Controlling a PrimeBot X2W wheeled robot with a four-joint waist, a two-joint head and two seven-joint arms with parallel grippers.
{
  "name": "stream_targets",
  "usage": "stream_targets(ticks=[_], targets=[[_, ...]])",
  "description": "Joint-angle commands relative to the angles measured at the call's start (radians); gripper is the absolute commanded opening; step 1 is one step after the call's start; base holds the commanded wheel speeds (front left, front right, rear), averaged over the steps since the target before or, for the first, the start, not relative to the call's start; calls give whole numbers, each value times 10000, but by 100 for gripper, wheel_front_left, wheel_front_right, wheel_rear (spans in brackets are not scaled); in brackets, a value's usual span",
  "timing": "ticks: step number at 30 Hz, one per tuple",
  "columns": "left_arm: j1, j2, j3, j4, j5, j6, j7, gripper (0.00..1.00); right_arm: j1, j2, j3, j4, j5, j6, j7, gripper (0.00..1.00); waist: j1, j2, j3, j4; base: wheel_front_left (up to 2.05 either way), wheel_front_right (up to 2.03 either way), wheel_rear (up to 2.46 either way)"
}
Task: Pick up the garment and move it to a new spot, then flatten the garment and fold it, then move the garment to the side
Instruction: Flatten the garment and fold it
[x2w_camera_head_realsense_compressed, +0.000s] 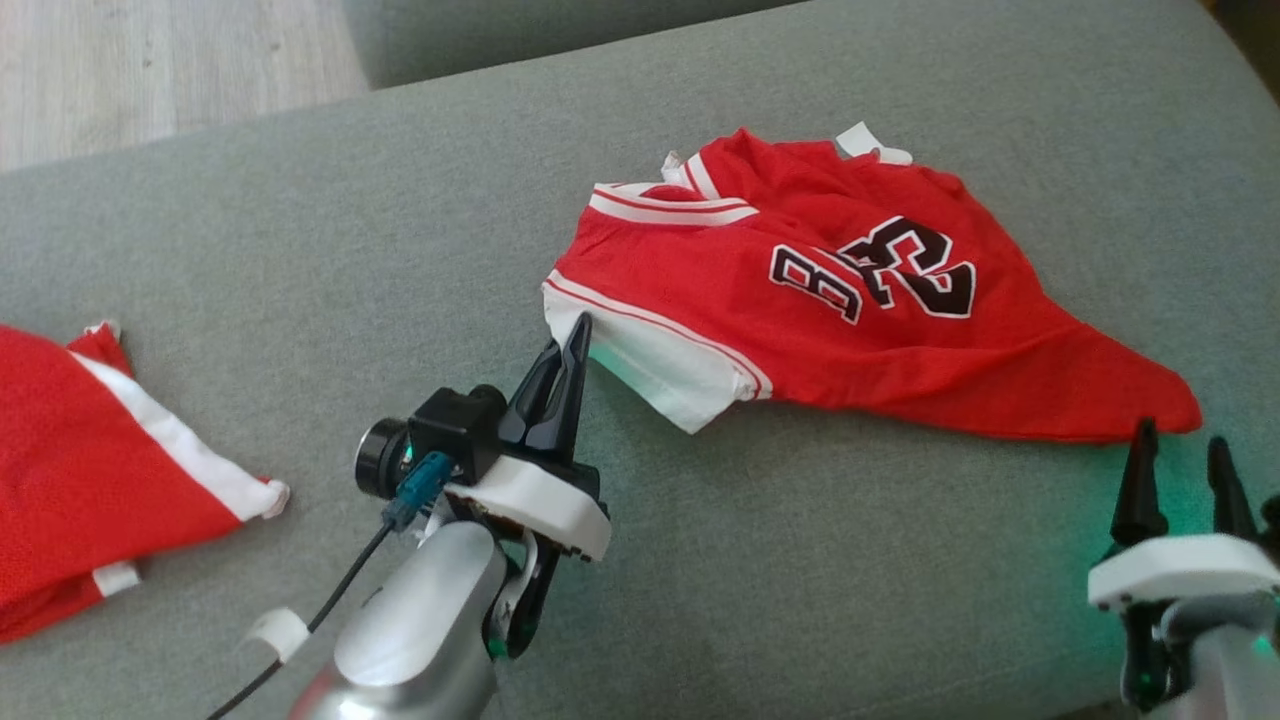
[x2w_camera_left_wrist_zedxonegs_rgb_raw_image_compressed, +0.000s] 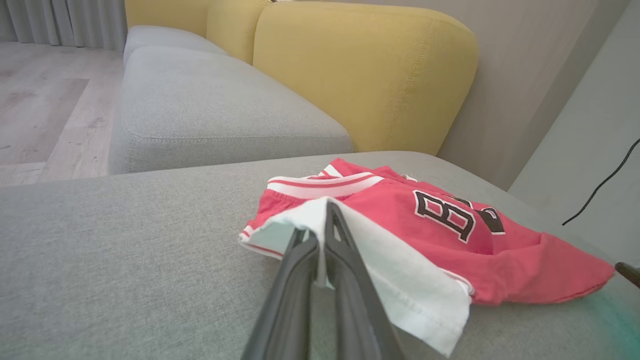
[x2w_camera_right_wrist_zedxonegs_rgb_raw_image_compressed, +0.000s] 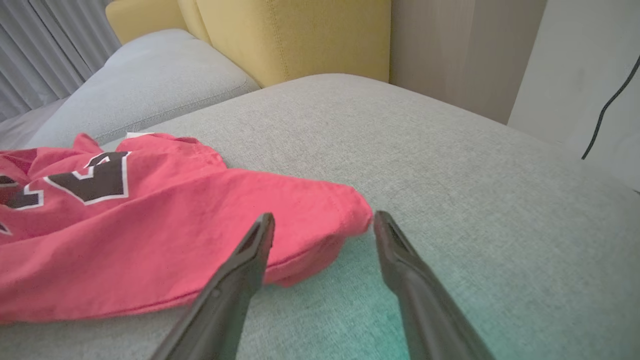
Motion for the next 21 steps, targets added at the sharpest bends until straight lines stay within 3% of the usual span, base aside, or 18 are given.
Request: stream_targets(ticks=[1, 10, 21], targets=[[-173, 196, 385, -399, 91, 117, -113, 0, -256, -95, 116, -75, -23, -7, -108, 100, -1, 0, 31, 27, 0, 0, 0], [-19, 373, 538, -778, 65, 376, -162, 0, -835, -95, -465, 1146, -601, -7, -109, 100, -1, 0, -8, 57, 0, 0, 0], [82, 448, 488, -891, 19, 450, -154, 0, -828, -95, 158, 1804, -581, -7, -109, 100, -1, 0, -90, 54, 0, 0, 0]])
